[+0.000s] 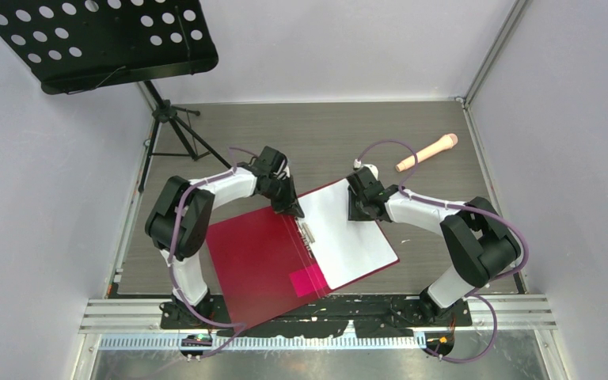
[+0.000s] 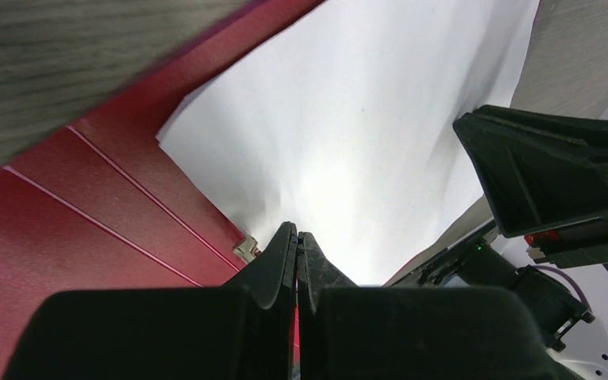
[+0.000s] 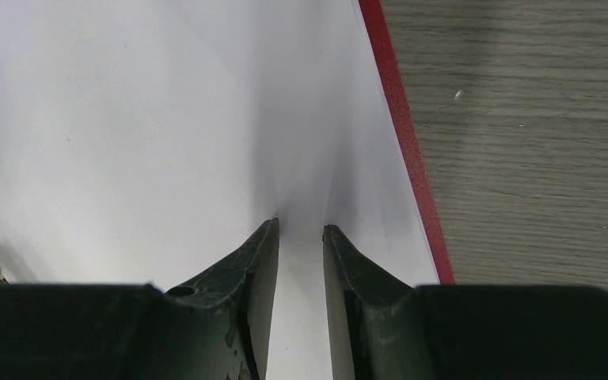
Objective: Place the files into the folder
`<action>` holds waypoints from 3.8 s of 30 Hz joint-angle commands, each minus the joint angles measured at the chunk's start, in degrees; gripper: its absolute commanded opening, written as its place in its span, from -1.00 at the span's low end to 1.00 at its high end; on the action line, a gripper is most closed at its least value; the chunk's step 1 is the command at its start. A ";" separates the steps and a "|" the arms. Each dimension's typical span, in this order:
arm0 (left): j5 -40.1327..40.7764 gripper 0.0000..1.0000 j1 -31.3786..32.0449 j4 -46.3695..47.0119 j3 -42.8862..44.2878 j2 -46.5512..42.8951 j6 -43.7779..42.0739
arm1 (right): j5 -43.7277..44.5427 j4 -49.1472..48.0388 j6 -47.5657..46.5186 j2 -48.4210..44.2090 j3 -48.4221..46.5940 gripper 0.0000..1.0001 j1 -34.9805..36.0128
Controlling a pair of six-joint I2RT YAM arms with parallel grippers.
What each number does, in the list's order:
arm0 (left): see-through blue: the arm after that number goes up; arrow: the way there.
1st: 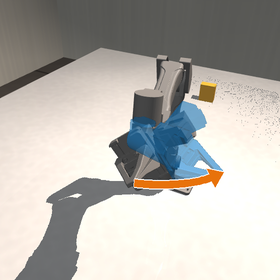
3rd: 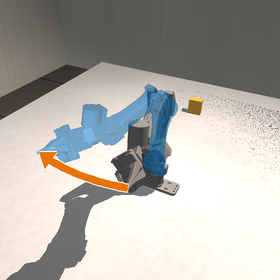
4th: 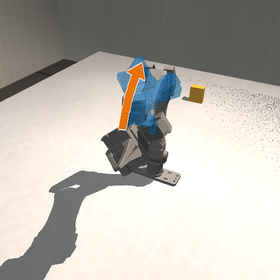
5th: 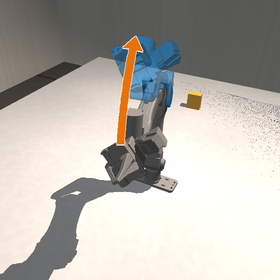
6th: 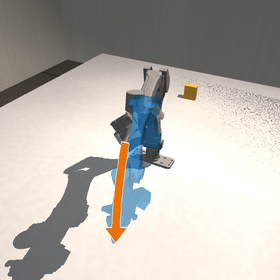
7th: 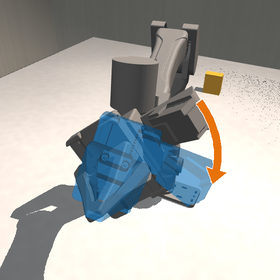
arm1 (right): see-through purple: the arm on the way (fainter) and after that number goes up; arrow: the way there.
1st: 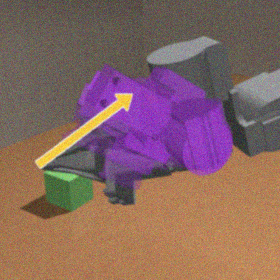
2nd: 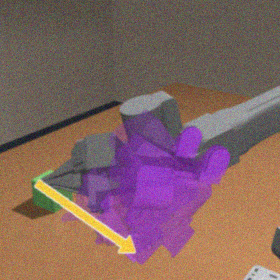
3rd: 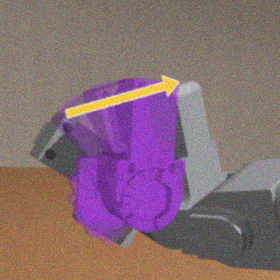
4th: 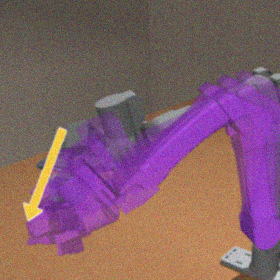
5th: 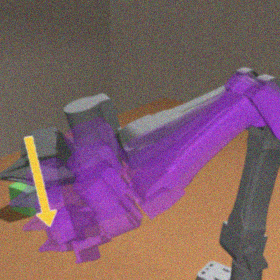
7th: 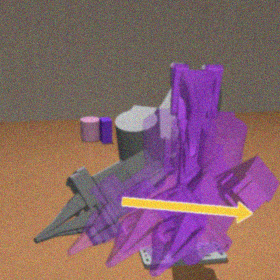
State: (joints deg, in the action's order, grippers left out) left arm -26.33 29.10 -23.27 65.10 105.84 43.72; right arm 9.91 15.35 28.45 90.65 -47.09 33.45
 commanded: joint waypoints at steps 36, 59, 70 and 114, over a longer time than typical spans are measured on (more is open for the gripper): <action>6.03 -0.81 3.15 -1.87 1.74 -0.80 -1.27 | -0.44 -0.42 0.86 3.30 0.26 -0.34 -0.10; 9.48 -0.94 6.37 -2.75 -0.87 -3.80 -0.77 | -0.78 -0.74 0.82 4.12 0.33 -0.34 -0.06; 10.66 -0.97 9.96 -1.85 -2.31 -3.57 0.75 | -1.01 -0.73 0.82 4.10 0.02 -0.34 -0.10; 15.43 -0.98 12.55 -5.34 0.84 -2.11 0.23 | -8.24 -9.88 -1.38 -4.10 2.65 -0.06 20.33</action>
State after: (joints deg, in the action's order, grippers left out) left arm -11.53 41.30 -27.70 64.36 104.29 44.53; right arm -1.56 7.09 26.89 86.06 -42.26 53.30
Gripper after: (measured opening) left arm 0.010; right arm 0.479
